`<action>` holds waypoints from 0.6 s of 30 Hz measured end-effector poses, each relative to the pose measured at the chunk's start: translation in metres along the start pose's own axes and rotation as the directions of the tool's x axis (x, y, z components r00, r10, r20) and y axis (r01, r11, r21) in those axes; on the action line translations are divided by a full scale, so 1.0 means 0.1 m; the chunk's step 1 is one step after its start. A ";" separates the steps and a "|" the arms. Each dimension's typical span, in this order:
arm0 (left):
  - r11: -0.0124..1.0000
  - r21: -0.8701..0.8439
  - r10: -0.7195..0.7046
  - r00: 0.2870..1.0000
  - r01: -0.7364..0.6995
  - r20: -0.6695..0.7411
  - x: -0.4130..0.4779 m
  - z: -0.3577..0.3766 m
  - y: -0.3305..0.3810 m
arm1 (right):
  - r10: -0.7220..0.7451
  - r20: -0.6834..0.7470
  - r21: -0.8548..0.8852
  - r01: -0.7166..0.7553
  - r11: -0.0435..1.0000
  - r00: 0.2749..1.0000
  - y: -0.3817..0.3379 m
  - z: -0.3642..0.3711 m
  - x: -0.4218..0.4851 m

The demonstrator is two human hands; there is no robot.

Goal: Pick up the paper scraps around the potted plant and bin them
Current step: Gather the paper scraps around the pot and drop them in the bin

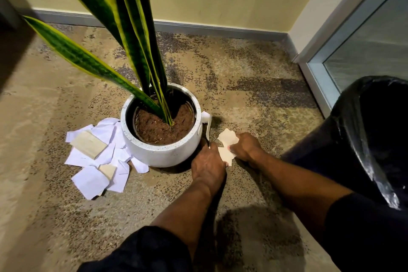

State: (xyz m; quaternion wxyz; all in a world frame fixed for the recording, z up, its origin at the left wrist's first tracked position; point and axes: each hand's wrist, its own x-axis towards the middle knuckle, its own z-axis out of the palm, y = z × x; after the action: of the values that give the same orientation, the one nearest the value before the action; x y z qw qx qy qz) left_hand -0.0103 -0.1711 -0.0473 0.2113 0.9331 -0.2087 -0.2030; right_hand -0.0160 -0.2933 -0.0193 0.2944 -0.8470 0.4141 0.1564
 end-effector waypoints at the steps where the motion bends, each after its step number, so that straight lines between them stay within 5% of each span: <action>1: 1.000 -0.001 -0.007 1.000 0.007 0.011 0.00 -0.01 0.01 | -0.004 -0.014 0.000 0.004 1.000 1.000 0.00 -0.02 -0.03; 14: 0.991 0.109 0.066 0.992 -0.079 0.111 -0.12 -0.04 0.02 | -0.037 -0.116 -0.062 0.030 0.998 0.993 -0.11 -0.29 -0.43; 18: 0.984 0.111 0.136 0.989 -0.141 0.050 -0.28 0.02 -0.06 | -0.078 -0.132 -0.059 0.071 0.996 0.988 -0.19 -0.36 -0.58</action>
State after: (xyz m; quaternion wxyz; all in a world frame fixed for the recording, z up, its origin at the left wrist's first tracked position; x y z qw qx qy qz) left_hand -0.0331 -0.1532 -0.0439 0.1666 0.9224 -0.2886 -0.1952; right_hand -0.0356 -0.2714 0.0448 0.2483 -0.8782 0.3966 0.0990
